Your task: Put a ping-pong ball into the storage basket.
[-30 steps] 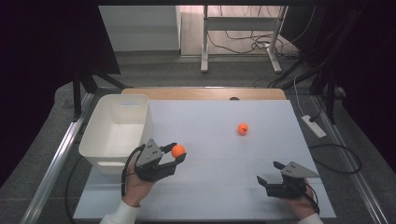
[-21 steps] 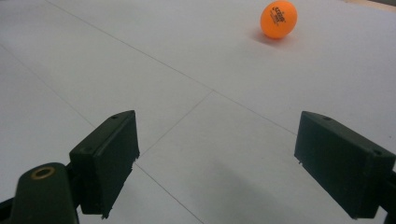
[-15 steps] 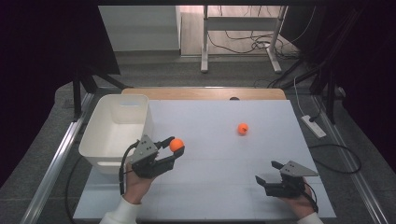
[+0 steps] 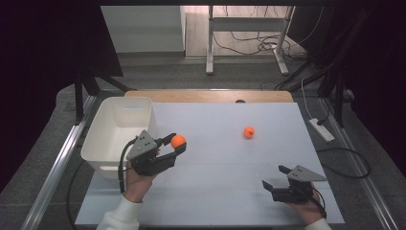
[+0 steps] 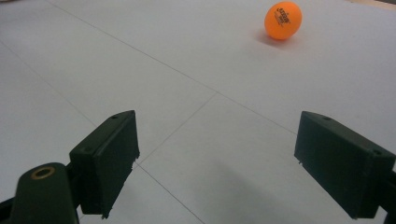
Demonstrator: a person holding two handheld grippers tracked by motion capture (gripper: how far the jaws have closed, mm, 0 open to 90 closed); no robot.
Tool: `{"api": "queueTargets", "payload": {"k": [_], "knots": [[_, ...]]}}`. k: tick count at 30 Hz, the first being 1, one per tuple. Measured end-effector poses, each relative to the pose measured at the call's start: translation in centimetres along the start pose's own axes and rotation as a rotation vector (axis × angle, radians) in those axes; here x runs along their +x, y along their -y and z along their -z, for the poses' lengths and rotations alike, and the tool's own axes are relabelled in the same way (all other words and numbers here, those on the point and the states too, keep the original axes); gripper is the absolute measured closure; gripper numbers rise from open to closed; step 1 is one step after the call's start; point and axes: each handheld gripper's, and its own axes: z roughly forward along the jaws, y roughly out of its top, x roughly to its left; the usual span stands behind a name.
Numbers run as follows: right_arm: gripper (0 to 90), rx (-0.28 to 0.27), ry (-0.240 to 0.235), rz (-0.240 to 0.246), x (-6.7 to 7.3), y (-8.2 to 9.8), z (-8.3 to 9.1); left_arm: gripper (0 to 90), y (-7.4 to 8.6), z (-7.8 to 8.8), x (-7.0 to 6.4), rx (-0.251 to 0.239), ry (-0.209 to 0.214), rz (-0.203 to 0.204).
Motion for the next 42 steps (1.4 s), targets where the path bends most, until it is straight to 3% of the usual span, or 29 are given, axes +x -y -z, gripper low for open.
{"api": "queueTargets", "payload": {"k": [8, 17, 32, 37, 42], "knots": [[13.1, -0.009, 0.007, -0.003, 0.0, 0.1, 0.4, 50.2, -1.2, -0.1, 0.6, 0.004, -0.038, 0.003], [13.1, -0.006, 0.018, -0.007, -0.2, 0.2, 0.5, 50.1, -2.0, 0.6, 1.4, -0.028, -0.034, 0.025], [13.1, -0.002, 0.012, -0.002, -0.1, 0.0, 0.2, 50.1, -3.2, 0.9, 2.6, -0.033, -0.038, 0.041], [13.1, 0.0, 0.005, -0.002, 0.0, 0.1, 0.0, 50.0, -3.4, 1.1, 3.4, -0.046, -0.064, 0.077], [13.1, 0.002, 0.004, 0.01, 0.2, -0.1, 0.0, 50.0, -3.7, 1.3, 3.8, -0.039, -0.082, 0.071]]}}
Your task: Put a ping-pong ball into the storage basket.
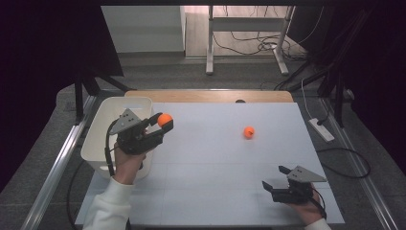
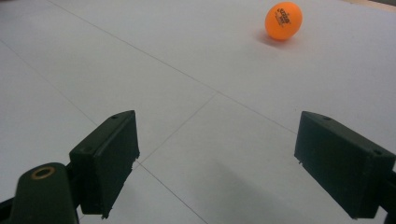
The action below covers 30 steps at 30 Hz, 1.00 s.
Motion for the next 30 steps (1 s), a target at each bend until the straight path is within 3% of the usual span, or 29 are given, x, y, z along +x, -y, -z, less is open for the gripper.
{"api": "queueTargets", "payload": {"k": [21, 30], "knots": [[13.1, -0.001, 0.006, -0.009, -0.3, 0.1, 0.0, 50.0, -0.3, 0.5, 2.4, -0.007, -0.046, 0.032], [13.1, -0.001, 0.005, -0.007, -0.2, 0.1, 0.0, 50.0, -0.7, 0.2, 3.6, 0.002, -0.076, 0.027]]}}
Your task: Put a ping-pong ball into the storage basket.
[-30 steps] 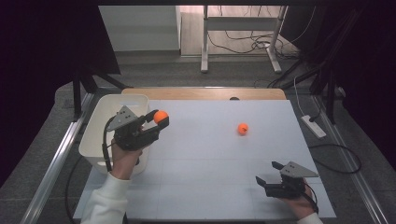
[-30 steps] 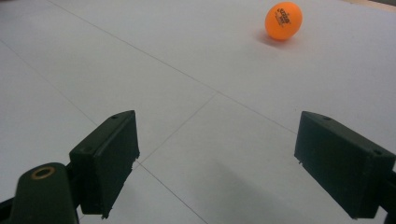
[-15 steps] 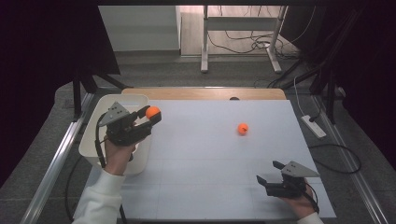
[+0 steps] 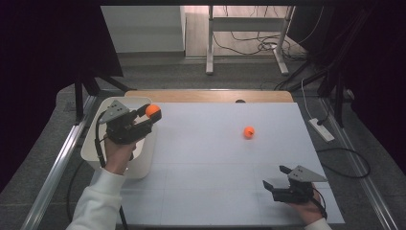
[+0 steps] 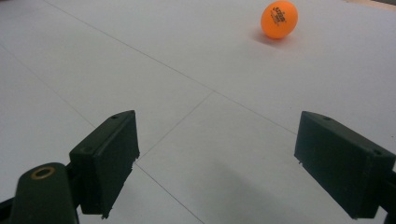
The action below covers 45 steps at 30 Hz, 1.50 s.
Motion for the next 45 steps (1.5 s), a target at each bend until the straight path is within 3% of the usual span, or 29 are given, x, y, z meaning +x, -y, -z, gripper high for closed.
{"api": "queueTargets", "payload": {"k": [21, 45], "knots": [[13.1, 0.002, 0.001, 0.0, 0.0, 0.0, -0.1, 50.0, -0.9, -0.6, 3.4, 0.01, -0.113, 0.013], [13.2, -0.001, 0.005, -0.004, -0.1, 0.0, 0.0, 50.0, 0.1, -0.2, 7.1, 0.052, -0.22, 0.054]]}}
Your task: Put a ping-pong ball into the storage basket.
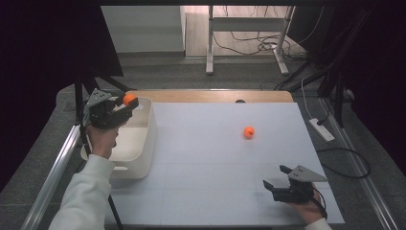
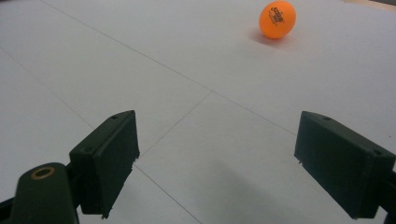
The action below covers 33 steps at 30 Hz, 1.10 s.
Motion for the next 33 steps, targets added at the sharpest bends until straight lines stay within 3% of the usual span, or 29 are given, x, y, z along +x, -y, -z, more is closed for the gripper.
{"api": "queueTargets", "payload": {"k": [21, 33], "knots": [[13.1, 0.002, 0.0, 0.0, 0.0, 0.0, 0.0, 50.1, 0.2, -0.2, 1.4, 0.033, -0.042, 0.01], [13.1, 0.003, -0.001, 0.0, 0.0, 0.0, 0.0, 50.0, 0.6, -1.2, 1.9, 0.085, -0.054, 0.009]]}}
